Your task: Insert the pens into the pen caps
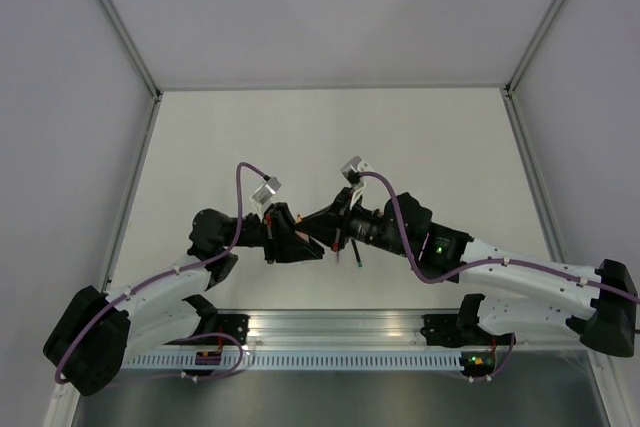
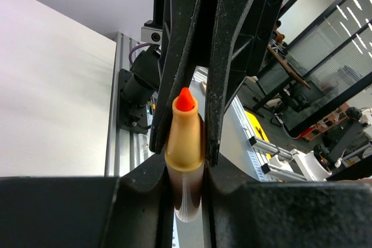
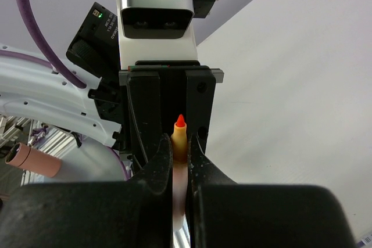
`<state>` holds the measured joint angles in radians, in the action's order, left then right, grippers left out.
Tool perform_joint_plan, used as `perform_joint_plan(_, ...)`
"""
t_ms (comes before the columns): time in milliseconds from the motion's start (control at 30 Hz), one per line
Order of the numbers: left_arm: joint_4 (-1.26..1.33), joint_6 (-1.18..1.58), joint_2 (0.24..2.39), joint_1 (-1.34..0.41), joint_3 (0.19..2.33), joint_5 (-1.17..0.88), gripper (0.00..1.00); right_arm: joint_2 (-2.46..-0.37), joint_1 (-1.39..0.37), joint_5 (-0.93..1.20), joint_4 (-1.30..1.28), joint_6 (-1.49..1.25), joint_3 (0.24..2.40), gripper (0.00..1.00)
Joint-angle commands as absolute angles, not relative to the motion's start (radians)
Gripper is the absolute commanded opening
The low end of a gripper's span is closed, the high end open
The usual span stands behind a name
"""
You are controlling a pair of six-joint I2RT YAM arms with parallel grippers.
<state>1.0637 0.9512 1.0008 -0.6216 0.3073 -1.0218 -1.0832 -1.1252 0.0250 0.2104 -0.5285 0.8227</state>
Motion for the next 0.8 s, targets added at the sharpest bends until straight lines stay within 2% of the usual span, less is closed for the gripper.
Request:
perform_joint_plan(0, 1.112, 0.933, 0.985, -0.629, 0.316, -1.035, 0.02, -1.085, -1.115, -0.052, 0.245, -0.546, 0.796, 0.00)
perform_joint_plan(67, 1.092, 0.925, 0.983, -0.627, 0.324, -1.035, 0.07, -1.085, -1.115, -0.048, 0.267, -0.558, 0.778, 0.00)
perform_joint_plan(133, 1.078, 0.917, 0.985, -0.629, 0.325, -1.029, 0.20, -1.086, -1.115, -0.052, 0.278, -0.564, 0.769, 0.00)
perform_joint_plan(233, 1.078, 0.917, 0.985, -0.629, 0.325, -1.029, 0.24, -1.089, -1.114, -0.055, 0.291, -0.572, 0.759, 0.00)
perform_joint_plan(333, 1.071, 0.910, 0.980, -0.627, 0.325, -1.019, 0.19, -1.088, -1.114, -0.063, 0.290, -0.572, 0.758, 0.00)
perform_joint_plan(400, 1.032, 0.890, 0.977, -0.629, 0.330, -1.006, 0.03, -1.083, -1.114, -0.061, 0.290, -0.575, 0.752, 0.00)
perform_joint_plan(567, 0.938, 0.859, 0.940, -0.627, 0.324, -0.945, 0.02, -1.069, -1.115, -0.090, 0.272, -0.574, 0.739, 0.01)
perform_joint_plan(600, 0.890, 0.817, 0.930, -0.629, 0.330, -0.933, 0.02, -1.062, -1.115, -0.107, 0.256, -0.566, 0.742, 0.08)
perform_joint_plan(633, 0.838, 0.792, 0.922, -0.629, 0.337, -0.902, 0.02, -1.034, -1.114, -0.164, 0.235, -0.560, 0.747, 0.32)
perform_joint_plan(700, 0.697, 0.721, 0.904, -0.629, 0.354, -0.865, 0.02, -0.999, -1.115, -0.228, 0.158, -0.519, 0.770, 0.46)
perform_joint_plan(733, 0.640, 0.697, 0.900, -0.627, 0.363, -0.818, 0.02, -0.958, -1.114, -0.268, 0.122, -0.506, 0.782, 0.59)
perform_joint_plan(767, 0.583, 0.671, 0.896, -0.627, 0.383, -0.793, 0.02, -0.936, -1.114, -0.352, 0.044, -0.482, 0.811, 0.63)
